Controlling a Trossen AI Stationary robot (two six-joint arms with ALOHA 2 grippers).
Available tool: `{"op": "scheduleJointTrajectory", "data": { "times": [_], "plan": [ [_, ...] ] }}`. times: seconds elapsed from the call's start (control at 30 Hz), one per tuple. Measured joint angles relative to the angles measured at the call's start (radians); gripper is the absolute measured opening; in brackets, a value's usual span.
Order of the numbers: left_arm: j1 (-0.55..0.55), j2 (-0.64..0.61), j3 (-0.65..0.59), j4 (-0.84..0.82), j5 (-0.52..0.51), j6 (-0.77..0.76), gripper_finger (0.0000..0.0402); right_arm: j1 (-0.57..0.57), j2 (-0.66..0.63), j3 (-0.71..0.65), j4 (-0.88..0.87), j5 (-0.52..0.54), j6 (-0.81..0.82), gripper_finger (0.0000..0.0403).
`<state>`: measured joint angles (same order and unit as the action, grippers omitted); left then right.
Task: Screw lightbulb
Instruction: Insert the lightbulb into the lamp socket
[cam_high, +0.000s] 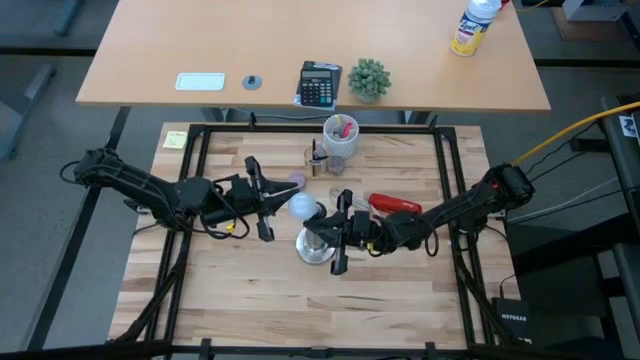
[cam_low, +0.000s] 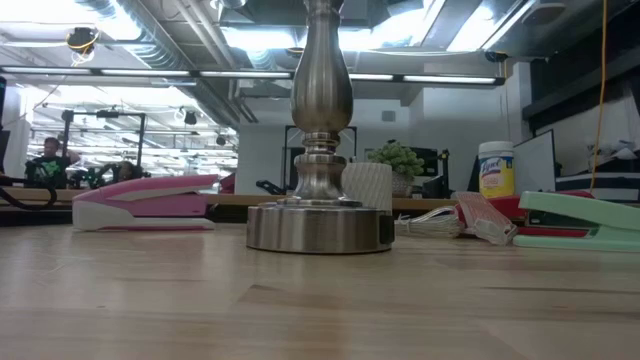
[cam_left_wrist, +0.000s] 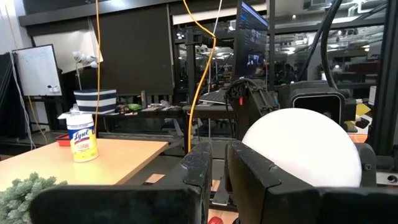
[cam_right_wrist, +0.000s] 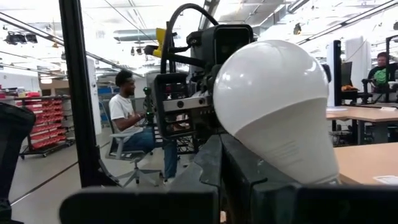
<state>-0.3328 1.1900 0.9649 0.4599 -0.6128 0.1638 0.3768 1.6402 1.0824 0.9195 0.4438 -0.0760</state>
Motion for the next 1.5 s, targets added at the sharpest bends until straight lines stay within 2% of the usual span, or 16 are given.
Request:
{"op": "scheduleJointTrajectory", "data": {
  "times": [0.2, 0.57, 0.87, 1.2, 1.3, 1.37, 1.5],
  "plan": [
    [0.0, 0.0, 0.0, 0.0, 0.0, 0.0, 0.0045, 0.003, 0.0, 0.0, 0.02, -0.011, 0.0, 0.001],
    [0.0, 0.0, 0.0, 0.0, 0.0, 0.0, 0.0045, 0.003, -0.001, 0.0, 0.133, -0.107, 0.001, 0.001],
    [0.0, 0.0, 0.0, -0.001, 0.0, 0.0, 0.0045, 0.003, -0.001, 0.0, 0.075, -0.027, -0.009, 0.001],
    [-0.03, -0.042, 0.0, -0.011, 0.0, -0.019, 0.0045, 0.003, -0.002, 0.0, 0.071, -0.025, -0.008, 0.001],
    [-0.1, -0.116, 0.0, -0.118, 0.014, -0.103, 0.0045, 0.003, -0.005, 0.0, 0.069, -0.025, -0.008, 0.001],
    [-0.162, -0.173, 0.0, -0.248, 0.054, -0.218, 0.0045, 0.003, -0.013, 0.0, 0.058, -0.028, -0.008, 0.001],
    [-0.301, -0.256, 0.0, -0.494, 0.237, -0.553, 0.0045, 0.003, -0.022, 0.0, 0.045, -0.035, -0.007, 0.001]
  ]
}}
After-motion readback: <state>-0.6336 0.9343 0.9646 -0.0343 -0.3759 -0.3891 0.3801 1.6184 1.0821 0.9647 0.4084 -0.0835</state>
